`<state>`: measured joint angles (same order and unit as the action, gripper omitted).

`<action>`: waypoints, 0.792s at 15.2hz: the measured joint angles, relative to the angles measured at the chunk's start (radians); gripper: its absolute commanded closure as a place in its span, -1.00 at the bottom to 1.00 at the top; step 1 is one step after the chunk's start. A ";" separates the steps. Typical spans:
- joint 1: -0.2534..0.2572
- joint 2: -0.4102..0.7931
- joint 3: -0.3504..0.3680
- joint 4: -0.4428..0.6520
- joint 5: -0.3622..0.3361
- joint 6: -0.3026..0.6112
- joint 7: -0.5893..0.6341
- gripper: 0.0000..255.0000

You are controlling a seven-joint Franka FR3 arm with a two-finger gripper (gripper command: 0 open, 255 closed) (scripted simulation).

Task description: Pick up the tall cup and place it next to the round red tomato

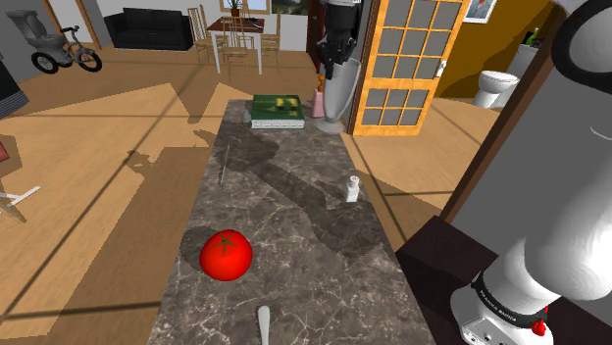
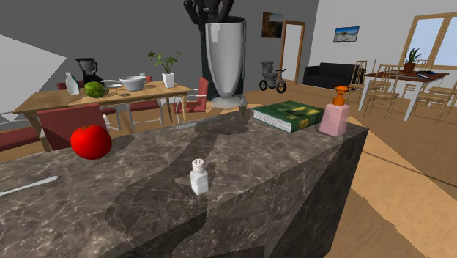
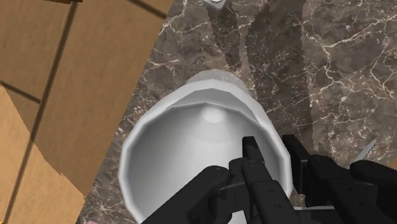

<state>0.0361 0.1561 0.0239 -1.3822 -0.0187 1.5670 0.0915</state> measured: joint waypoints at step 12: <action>0.140 -0.114 0.115 -0.052 -0.009 -0.067 0.254 1.00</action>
<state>0.1760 0.0421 0.1393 -1.4344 -0.0278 1.4999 0.3451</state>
